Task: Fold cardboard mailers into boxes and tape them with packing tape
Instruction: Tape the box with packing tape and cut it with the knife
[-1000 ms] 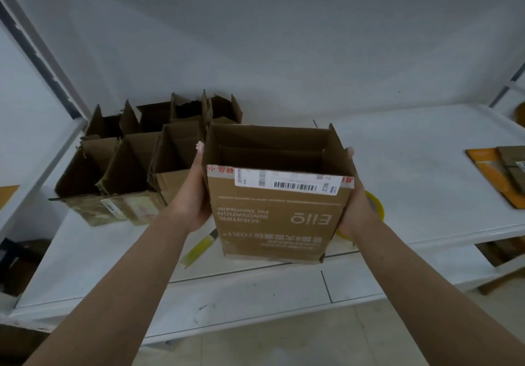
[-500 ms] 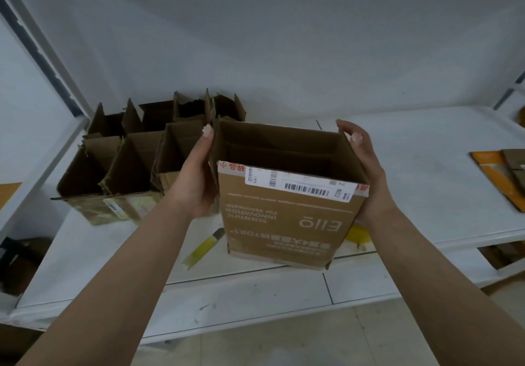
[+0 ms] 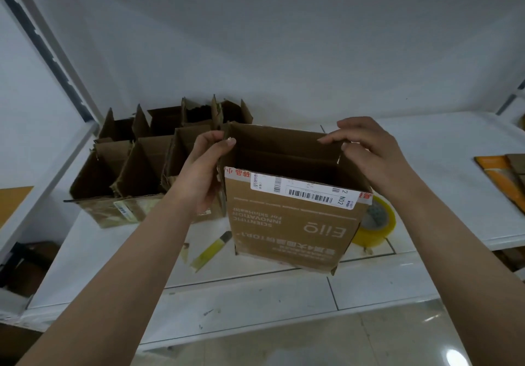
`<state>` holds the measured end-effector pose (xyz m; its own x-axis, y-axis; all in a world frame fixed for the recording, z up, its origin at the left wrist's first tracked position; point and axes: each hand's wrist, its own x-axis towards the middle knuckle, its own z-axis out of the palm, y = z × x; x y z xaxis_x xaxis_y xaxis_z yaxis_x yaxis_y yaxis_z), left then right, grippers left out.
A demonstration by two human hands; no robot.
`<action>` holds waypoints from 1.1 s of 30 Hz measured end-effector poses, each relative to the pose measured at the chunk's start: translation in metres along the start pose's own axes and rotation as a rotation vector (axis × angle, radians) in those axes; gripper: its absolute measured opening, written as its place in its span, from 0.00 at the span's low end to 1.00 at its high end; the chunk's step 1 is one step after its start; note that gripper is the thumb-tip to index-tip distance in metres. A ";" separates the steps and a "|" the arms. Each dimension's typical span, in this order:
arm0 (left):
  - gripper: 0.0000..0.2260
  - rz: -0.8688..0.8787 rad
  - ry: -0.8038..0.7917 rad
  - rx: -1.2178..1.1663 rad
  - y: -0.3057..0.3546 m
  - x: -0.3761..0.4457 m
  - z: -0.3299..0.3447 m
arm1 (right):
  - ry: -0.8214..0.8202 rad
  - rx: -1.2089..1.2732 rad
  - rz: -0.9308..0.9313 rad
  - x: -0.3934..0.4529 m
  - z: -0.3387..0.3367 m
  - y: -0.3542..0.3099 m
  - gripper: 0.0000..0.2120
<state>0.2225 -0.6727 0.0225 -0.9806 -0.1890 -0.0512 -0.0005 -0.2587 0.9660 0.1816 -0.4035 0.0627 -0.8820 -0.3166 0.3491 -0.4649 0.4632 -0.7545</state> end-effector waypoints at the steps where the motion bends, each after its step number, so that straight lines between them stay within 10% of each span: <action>1: 0.13 0.004 -0.002 -0.001 0.000 -0.001 0.000 | 0.010 -0.006 0.002 -0.001 -0.001 0.000 0.16; 9: 0.15 0.050 -0.078 0.086 0.002 -0.006 0.003 | 0.010 0.014 0.110 0.000 0.012 0.005 0.10; 16: 0.29 0.132 -0.090 0.186 -0.003 -0.013 0.009 | 0.007 -0.167 0.058 0.004 0.029 0.011 0.26; 33: 0.34 -0.091 -0.381 0.149 0.016 -0.020 -0.003 | -0.004 -0.106 0.085 0.006 0.039 0.022 0.12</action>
<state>0.2430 -0.6755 0.0387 -0.9776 0.1991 -0.0680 -0.0918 -0.1130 0.9893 0.1686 -0.4276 0.0261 -0.9182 -0.2762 0.2840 -0.3946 0.5731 -0.7182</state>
